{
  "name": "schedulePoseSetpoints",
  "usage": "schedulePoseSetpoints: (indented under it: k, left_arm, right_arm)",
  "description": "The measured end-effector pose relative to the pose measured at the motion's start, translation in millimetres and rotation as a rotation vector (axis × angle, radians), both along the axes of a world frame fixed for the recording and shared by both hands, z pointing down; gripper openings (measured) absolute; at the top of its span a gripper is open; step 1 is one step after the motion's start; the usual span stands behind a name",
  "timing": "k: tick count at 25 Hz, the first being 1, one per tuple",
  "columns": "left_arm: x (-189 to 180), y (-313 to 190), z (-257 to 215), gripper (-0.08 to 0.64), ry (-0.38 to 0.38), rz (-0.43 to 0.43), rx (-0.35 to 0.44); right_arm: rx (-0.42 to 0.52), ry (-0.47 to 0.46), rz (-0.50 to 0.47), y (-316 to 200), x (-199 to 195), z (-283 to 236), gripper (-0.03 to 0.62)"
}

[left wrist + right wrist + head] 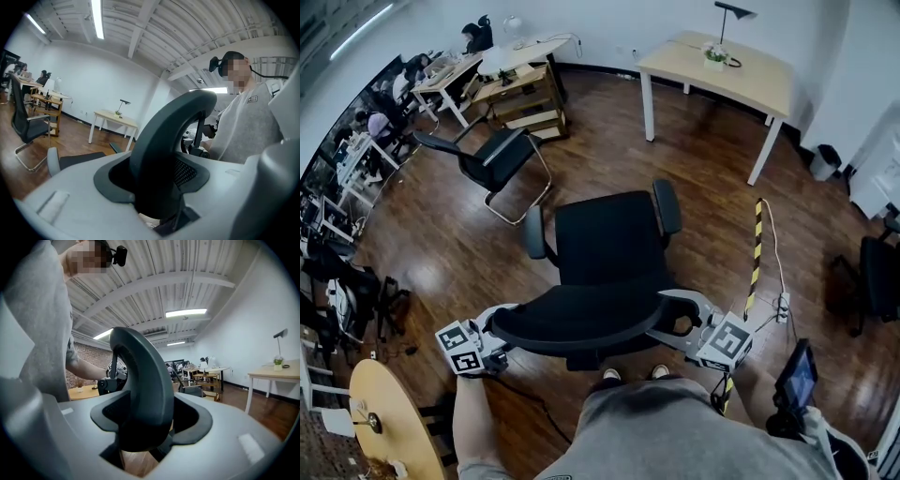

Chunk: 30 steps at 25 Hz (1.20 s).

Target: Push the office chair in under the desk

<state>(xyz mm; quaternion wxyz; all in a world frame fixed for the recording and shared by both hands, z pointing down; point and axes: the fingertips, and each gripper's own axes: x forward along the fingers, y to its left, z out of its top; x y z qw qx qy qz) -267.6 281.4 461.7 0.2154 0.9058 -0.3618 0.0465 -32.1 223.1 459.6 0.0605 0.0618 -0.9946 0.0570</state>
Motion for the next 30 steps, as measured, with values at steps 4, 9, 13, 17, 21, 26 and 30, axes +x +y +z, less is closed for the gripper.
schedulePoseSetpoints:
  k: [4, 9, 13, 17, 21, 26, 30]
  left_arm:
    - [-14, 3, 0, 0.212, 0.007, 0.036, 0.009]
    - [-37, 0, -3, 0.210, 0.023, 0.102, 0.041]
    - [-59, -4, -1, 0.210, 0.028, 0.174, 0.042]
    - [-87, -9, 1, 0.209, 0.031, 0.249, 0.048]
    - [-115, -17, 3, 0.209, 0.037, 0.318, 0.045]
    - [-148, -34, 2, 0.210, 0.041, 0.398, 0.039]
    - [-170, -47, 3, 0.212, 0.043, 0.444, 0.028]
  right_arm:
    - [-0.011, 0.009, 0.025, 13, -13, 2, 0.270]
    - [-0.004, 0.002, 0.070, 23, -33, 2, 0.265]
    - [-0.013, 0.000, 0.135, 36, -55, 3, 0.262]
    - [-0.029, 0.005, 0.201, 50, -81, 8, 0.259]
    - [-0.040, 0.006, 0.282, 60, -110, 9, 0.258]
    - [-0.037, 0.006, 0.377, 68, -146, 8, 0.256]
    - [-0.041, 0.004, 0.448, 73, -170, 10, 0.256]
